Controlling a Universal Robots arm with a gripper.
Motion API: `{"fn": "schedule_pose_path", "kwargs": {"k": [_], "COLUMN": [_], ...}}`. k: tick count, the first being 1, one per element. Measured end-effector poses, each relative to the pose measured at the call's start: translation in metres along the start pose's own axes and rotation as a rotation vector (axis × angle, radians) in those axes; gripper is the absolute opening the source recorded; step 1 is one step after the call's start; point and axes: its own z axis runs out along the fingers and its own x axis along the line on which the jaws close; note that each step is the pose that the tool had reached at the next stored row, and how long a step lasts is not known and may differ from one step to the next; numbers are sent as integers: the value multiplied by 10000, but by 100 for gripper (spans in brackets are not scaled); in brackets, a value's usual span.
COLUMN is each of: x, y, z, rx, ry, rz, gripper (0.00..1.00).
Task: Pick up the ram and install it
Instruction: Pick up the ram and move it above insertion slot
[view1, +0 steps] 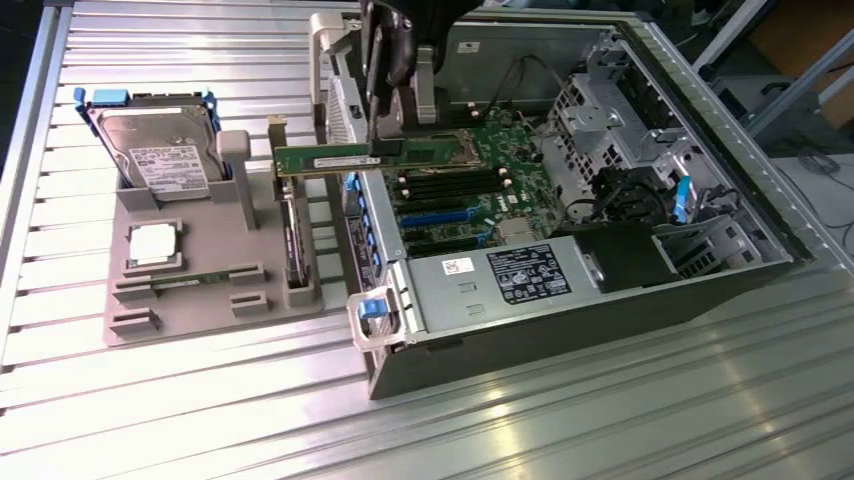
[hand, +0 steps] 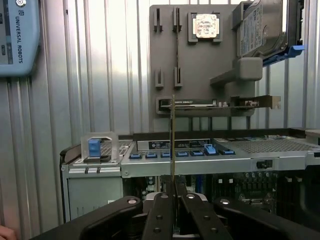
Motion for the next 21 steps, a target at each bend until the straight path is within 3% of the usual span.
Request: {"fn": "schedule_pose_path", "kwargs": {"k": [21], "x": [-13], "y": [-478], "z": [3], "rx": [-1], "ry": [5], "rz": [0], "gripper": [12]}}
